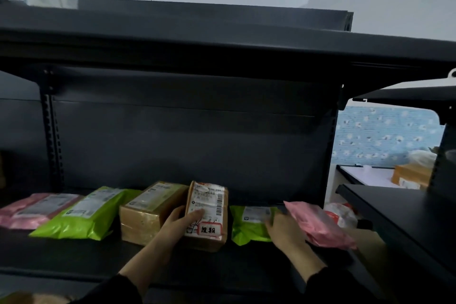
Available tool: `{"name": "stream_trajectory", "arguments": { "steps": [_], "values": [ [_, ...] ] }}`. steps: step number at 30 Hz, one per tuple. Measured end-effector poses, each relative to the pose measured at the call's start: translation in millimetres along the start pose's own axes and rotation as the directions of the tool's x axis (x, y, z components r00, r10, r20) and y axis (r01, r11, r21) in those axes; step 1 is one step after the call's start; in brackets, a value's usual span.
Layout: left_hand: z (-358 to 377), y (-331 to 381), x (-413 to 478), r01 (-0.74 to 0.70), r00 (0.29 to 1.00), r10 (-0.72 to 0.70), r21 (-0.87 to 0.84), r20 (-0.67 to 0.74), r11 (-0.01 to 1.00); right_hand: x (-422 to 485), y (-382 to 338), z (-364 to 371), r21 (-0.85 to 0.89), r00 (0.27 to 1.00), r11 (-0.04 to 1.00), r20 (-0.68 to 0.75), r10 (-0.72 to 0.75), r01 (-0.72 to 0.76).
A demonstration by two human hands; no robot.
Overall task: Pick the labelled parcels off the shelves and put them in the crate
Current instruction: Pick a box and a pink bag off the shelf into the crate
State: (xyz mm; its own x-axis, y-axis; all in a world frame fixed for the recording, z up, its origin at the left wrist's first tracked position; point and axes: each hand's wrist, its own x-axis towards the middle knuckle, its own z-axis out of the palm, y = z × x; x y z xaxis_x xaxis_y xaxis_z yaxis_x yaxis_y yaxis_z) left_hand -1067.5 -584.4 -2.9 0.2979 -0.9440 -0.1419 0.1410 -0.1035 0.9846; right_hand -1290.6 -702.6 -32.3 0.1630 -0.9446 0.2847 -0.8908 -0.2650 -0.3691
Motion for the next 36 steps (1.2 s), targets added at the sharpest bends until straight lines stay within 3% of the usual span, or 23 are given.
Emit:
{"name": "stream_trajectory", "arguments": {
  "steps": [4, 6, 10, 13, 17, 22, 32, 36],
  "values": [
    [-6.3, 0.3, 4.7, 0.012, 1.000, -0.012, -0.021, 0.017, 1.000, 8.4, -0.2, 13.1, 0.050, 0.968, 0.983, 0.192, 0.163, -0.176],
    [-9.3, -0.2, 6.9, 0.016, 0.999, -0.015, -0.046, 0.037, 0.999, 3.4, 0.4, 19.6, 0.028, 0.970, 0.985, 0.185, 0.160, -0.168],
    [-11.9, -0.8, 8.3, 0.016, 0.999, -0.014, -0.060, 0.031, 0.998, -15.2, 0.1, 27.9, 0.241, 0.991, 0.966, 0.109, 0.073, -0.097],
    [-14.0, -0.9, 8.9, 0.005, 1.000, -0.004, -0.060, 0.017, 0.998, -28.4, 0.3, 23.5, 0.355, 0.999, 0.935, -0.033, 0.011, 0.001],
    [-15.7, -2.5, 7.8, -0.019, 1.000, 0.020, -0.071, 0.010, 0.997, -38.6, 3.7, 18.0, 0.315, 0.927, 0.919, -0.354, -0.120, 0.240],
    [-16.6, -1.6, 9.8, -0.026, 0.999, 0.028, -0.086, 0.026, 0.996, -42.4, 6.2, -1.4, 0.190, 0.824, 0.909, -0.518, -0.228, 0.371],
    [-11.4, 6.9, 10.1, -0.061, 0.994, 0.073, -0.137, 0.084, 0.989, -52.3, 10.7, -13.1, 0.209, 0.746, 0.868, -0.623, -0.237, 0.450],
    [-9.5, 7.3, 11.8, -0.056, 0.993, 0.070, -0.142, 0.097, 0.988, -50.0, 18.8, -4.6, 0.209, 0.807, 0.881, -0.529, -0.263, 0.424]
  ]
}}
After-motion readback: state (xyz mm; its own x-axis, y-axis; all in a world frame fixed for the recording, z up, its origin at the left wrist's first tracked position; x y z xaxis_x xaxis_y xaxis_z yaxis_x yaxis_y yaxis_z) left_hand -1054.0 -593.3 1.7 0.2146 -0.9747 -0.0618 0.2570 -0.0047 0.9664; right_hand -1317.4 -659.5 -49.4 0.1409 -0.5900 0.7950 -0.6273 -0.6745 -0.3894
